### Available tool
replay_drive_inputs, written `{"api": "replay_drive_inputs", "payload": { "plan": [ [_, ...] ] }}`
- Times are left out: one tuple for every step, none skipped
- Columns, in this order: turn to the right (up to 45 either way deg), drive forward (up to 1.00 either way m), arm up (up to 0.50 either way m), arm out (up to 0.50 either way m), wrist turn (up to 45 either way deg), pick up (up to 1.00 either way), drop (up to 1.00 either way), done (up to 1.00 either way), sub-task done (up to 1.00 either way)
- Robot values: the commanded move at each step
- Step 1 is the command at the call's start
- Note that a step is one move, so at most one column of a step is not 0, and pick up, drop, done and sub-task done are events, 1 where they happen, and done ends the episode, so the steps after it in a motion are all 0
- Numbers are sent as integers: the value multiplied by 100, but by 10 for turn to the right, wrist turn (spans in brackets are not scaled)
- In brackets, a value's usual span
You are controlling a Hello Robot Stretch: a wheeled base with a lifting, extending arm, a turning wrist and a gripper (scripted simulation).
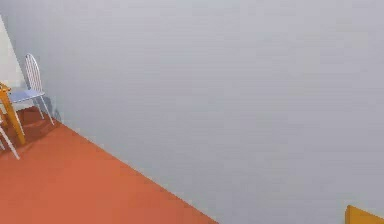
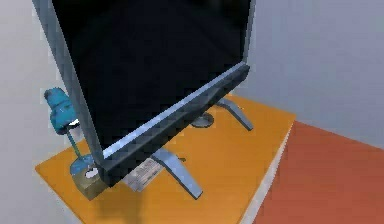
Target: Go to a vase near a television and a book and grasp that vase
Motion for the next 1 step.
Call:
{"api": "replay_drive_inputs", "payload": {
  "plan": [
    [90, 0, 0, 0, 0, 0, 0, 0, 0]
  ]
}}
